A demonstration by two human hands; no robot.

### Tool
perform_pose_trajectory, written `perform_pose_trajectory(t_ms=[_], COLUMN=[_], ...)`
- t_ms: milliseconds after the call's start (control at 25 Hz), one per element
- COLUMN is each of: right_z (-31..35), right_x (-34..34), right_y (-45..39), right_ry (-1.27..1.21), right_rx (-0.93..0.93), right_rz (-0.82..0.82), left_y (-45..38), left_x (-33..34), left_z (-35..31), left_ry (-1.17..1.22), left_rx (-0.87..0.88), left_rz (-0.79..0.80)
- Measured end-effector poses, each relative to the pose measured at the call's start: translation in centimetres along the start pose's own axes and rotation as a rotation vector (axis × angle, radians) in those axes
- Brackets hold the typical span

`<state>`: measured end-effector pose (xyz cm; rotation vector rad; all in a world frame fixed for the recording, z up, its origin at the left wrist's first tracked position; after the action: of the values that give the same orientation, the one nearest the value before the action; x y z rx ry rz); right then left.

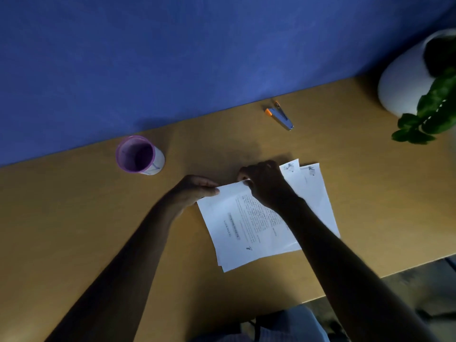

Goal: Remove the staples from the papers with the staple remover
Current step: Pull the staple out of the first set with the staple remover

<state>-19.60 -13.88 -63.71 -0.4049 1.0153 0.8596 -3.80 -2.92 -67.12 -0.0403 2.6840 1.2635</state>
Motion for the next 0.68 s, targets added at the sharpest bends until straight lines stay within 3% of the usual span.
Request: perform_pose_trajectory(t_ms=[120,240,440,680], right_z=[-0.1,-2.2,-11.8,-15.7], right_x=[0.3,-1.5,-4.4,-3.2], right_y=[-1.0,-2.4,-2.8,-4.1], right_ry=[-0.072,-0.208,-0.379,-0.270], right_rx=[0.006,0.065,0.595,0.729], right_rz=[-0.001,-0.195,-0.645,-0.671], left_y=[-1.9,-3.5,-4.4,-5.0], left_x=[0.5,1.1,1.6,1.8], left_z=[-0.6,-0.2,0.9,0.7], left_ry=[-0.114,-0.109,-0.001,0.034], left_rx=[0.069,0.081,0.077,0.048], left_rz=[0.013,0.000,0.048,0.110])
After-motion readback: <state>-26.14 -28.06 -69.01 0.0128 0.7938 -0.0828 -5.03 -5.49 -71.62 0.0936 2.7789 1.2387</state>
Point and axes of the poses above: each hand's wrist, its own y-axis away from the middle knuckle, its own x-axis out of the palm, z = x × y, the point moved 8 cm from there along -y, towards the middle knuckle, and after that the axes turned 7 degrees about -y, right-handed, at the moved point
